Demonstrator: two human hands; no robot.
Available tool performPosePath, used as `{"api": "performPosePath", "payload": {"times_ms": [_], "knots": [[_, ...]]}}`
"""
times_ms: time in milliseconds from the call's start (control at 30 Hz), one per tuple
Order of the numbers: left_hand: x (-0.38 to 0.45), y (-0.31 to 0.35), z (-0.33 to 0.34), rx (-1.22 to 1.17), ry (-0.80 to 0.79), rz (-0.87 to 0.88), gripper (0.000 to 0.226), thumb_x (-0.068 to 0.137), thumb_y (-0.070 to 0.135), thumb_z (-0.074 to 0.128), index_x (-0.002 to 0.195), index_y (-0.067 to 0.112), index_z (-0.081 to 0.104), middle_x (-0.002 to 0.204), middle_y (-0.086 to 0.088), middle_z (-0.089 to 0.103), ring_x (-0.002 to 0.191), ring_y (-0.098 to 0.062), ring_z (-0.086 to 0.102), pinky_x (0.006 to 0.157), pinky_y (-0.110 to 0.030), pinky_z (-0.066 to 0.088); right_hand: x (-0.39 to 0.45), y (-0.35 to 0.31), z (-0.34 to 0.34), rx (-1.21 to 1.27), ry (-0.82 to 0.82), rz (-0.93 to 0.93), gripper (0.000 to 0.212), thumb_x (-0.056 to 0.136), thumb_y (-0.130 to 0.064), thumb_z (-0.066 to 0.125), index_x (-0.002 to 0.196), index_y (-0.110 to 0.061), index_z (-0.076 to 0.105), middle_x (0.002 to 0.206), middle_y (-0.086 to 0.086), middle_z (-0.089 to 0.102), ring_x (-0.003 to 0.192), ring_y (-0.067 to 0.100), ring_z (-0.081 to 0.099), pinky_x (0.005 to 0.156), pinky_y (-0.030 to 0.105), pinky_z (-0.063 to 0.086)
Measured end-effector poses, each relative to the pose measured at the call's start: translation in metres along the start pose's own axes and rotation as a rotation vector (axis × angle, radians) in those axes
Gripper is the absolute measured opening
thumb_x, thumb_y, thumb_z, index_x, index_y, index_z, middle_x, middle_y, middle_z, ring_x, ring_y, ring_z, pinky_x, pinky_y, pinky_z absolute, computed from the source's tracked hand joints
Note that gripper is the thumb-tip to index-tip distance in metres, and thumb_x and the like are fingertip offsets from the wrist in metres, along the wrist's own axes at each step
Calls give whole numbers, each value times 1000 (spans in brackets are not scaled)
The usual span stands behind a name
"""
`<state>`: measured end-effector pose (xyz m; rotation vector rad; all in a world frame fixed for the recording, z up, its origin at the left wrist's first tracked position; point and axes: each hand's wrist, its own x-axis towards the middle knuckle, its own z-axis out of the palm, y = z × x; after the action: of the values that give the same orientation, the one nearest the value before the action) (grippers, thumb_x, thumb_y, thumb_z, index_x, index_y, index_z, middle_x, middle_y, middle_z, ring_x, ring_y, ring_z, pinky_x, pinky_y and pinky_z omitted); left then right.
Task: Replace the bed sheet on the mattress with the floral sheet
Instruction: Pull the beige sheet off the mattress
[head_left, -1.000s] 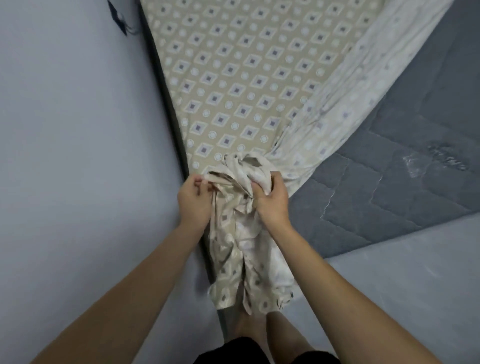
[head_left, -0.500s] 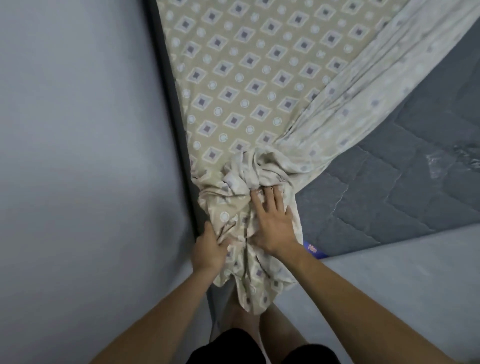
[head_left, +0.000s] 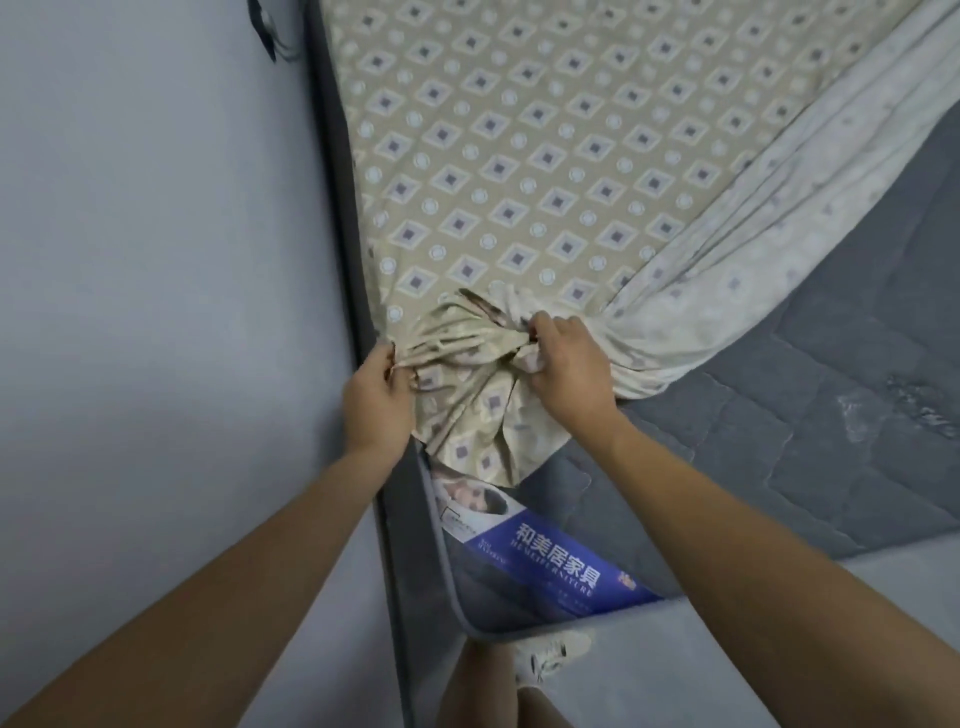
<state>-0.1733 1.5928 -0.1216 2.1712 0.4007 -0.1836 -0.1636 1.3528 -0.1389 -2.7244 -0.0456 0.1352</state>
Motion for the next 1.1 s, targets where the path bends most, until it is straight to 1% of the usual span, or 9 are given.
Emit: {"api": "performPosePath", "payload": {"times_ms": [67,133,233,400,567,700,867,1000,1100], "knots": [[10,1,6,-24,-200,-17,69,90,31,79,151,20,46,138,8,59,117,-2,63,102,-22,50,9,6,6,17,-153,-67,67,80,-28,73,139,-17,43,126,9,54,124,36,45,94,54,50],[8,-7,14,243,-411,77,123,74,51,90,165,17,14,165,-2,30,149,-8,35,121,-24,27,3,9,16,-112,-363,-84,114,75,-58,78,162,-28,11,161,15,26,154,43,12,120,65,26],[3,-29,27,778,-508,255,151,57,82,80,164,19,-7,171,-15,0,159,-34,-7,128,-54,8,-10,10,36,-309,-434,-121,149,57,-83,77,162,-34,-16,171,17,-2,156,43,-17,119,71,8],[22,-49,37,937,-401,380,132,62,94,61,162,19,18,167,-17,12,157,-38,3,123,-60,23,-6,22,51,-339,-290,-139,125,72,-82,66,163,-39,-7,169,18,13,157,42,-11,119,72,17],[66,-66,46,877,-194,593,88,85,64,68,150,10,46,158,-18,41,154,-36,27,113,-55,39,17,42,61,-310,-183,-215,97,82,-64,65,163,-39,16,163,20,28,157,44,6,115,69,30],[106,-46,54,874,-125,597,89,89,44,73,160,13,30,163,-17,34,156,-33,22,113,-55,36,58,43,63,-292,-89,-157,78,87,-41,73,154,-35,33,159,18,34,156,43,15,110,67,35],[212,24,62,928,-99,427,99,97,57,58,166,21,-3,171,-15,12,160,-29,2,123,-54,21,158,38,45,-278,25,-74,68,94,-24,61,154,-32,32,163,17,29,157,41,13,115,68,31],[241,27,81,877,-92,335,90,99,52,52,166,21,-1,171,-16,10,159,-32,-1,126,-56,16,198,49,64,-260,13,-48,80,98,-41,61,161,-35,13,168,15,19,159,38,2,121,68,20],[235,11,98,895,15,383,78,97,45,33,165,17,8,170,-21,13,158,-37,3,125,-59,14,198,61,83,-178,72,-62,88,91,-67,58,162,-34,18,167,14,22,158,35,5,120,67,23]]}}
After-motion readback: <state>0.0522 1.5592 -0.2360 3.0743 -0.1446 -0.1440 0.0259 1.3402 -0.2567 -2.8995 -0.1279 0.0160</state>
